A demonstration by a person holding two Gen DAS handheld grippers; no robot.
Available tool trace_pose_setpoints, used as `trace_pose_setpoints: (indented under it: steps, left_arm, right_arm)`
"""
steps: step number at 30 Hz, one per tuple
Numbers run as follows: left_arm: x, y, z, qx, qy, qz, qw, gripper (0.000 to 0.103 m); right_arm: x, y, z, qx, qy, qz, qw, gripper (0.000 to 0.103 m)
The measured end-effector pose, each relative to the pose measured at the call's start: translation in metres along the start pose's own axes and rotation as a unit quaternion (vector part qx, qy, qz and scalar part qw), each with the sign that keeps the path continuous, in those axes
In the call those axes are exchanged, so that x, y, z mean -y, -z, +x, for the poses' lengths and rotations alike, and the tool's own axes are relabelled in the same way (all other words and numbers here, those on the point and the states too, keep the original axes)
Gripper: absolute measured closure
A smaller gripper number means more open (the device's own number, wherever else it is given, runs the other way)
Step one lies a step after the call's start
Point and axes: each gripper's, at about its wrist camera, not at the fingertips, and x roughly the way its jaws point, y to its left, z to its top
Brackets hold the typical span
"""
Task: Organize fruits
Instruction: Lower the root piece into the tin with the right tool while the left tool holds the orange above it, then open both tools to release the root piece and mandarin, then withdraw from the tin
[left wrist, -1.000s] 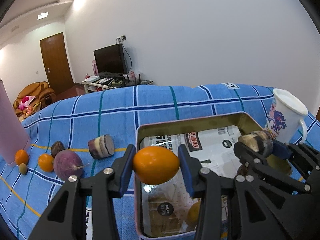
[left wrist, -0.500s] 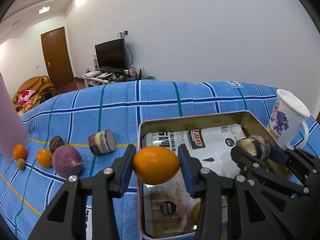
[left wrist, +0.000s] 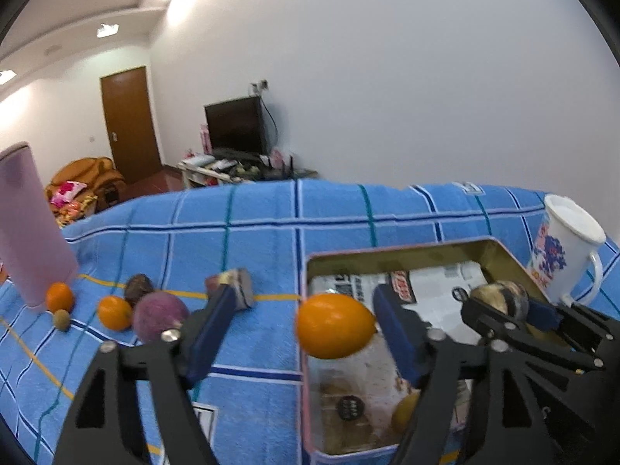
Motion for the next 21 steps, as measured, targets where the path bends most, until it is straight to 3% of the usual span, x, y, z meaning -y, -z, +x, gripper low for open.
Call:
trace_pose_setpoints:
  steps: [6,10,12,21]
  left_arm:
    - [-0.009,-0.003,-0.004,0.013,-0.004,-0.015,0.9998,0.010]
    - [-0.019,-0.005,-0.009,0.028,-0.002,-0.038,0.9989,0.000]
    - [-0.025,-0.006,-0.013,0.038,0.002,-0.051,0.9980,0.000]
    - [-0.034,-0.006,-0.020,0.050,-0.005,-0.057,0.9971,0.000]
  right_arm:
    - [0.002,0.001,-0.003,0.002,-0.008,0.004,1.000,0.055]
    - [0.009,0.001,-0.009,0.010,-0.028,0.026,0.999,0.042]
    - [0.013,0.000,-0.013,0.018,-0.032,0.038,0.999,0.032]
    - [-0.005,0.001,-0.030,0.060,0.000,-0.002,0.998,0.031]
